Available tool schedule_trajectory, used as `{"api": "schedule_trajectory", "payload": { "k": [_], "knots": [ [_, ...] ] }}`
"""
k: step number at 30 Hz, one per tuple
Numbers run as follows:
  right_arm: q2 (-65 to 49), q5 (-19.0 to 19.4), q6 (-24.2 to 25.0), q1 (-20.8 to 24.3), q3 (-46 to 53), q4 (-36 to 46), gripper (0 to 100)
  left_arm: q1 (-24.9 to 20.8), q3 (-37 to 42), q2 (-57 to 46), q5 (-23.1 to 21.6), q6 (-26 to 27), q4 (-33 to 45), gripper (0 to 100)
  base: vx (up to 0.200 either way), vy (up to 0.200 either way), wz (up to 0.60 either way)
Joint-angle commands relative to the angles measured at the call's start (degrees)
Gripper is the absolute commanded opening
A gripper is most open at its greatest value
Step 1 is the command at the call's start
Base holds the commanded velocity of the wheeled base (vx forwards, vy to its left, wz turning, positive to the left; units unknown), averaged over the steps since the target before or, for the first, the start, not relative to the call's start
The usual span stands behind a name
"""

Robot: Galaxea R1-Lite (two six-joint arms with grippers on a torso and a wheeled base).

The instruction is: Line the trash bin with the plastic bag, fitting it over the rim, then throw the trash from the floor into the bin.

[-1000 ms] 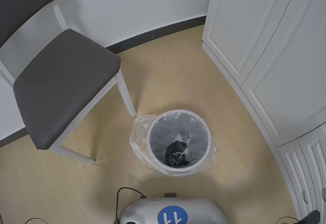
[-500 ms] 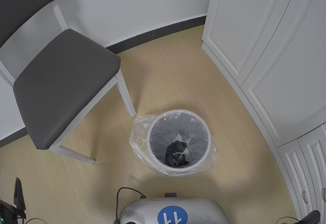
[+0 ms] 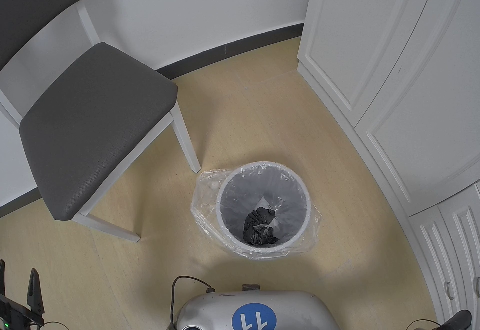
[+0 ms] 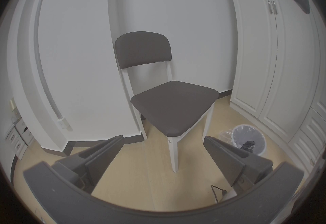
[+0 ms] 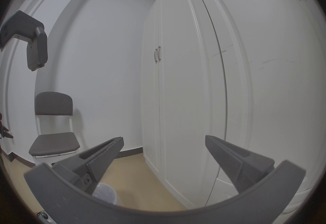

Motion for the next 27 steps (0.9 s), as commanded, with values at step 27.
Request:
{"api": "schedule_trajectory", "payload": {
  "k": [27],
  "knots": [
    [-0.7,-0.3,-5.2,0.0,1.0,9.2,100,0.1,0.6,-0.8,-13.6,-0.2,4.3,100,0.0,0.0,0.0]
  ]
}}
